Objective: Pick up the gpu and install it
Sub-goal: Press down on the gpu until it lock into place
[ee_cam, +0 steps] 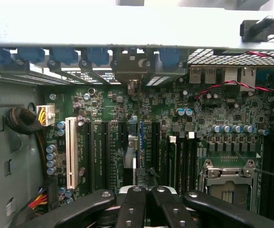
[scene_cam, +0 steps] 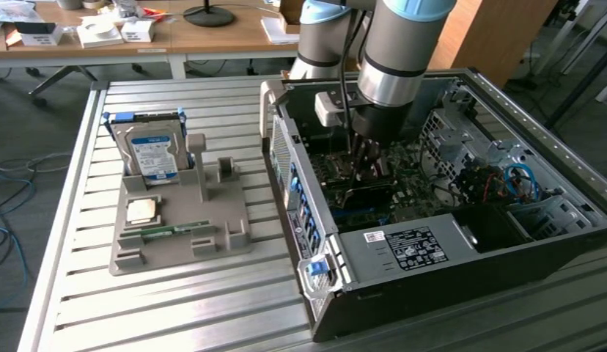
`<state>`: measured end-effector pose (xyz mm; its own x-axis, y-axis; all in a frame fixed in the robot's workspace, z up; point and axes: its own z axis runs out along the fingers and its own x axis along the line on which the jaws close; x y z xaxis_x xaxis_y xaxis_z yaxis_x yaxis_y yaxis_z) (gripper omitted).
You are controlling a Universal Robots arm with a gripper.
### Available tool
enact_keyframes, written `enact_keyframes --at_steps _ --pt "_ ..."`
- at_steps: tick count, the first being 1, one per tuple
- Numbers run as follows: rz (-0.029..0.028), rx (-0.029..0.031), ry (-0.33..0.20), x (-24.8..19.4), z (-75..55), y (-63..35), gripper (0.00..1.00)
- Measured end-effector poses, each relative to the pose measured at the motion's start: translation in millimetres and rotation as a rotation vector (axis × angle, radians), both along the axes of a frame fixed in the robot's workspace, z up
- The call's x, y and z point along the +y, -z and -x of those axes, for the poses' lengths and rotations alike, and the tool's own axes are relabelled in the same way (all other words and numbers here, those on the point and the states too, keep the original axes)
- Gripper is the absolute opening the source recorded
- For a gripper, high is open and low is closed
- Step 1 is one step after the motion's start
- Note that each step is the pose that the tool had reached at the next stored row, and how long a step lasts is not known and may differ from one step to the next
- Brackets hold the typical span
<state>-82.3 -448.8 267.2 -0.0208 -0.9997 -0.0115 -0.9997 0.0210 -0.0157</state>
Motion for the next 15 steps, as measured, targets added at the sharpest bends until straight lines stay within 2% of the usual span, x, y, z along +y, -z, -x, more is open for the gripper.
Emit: enact_keyframes --at_steps 9,15 --pt "-0.0002 -0.0001 0.0 0.1 0.3 0.0 0.11" --pt "0.0 0.0001 0.0 0.0 -0.2 -3.5 0.11"
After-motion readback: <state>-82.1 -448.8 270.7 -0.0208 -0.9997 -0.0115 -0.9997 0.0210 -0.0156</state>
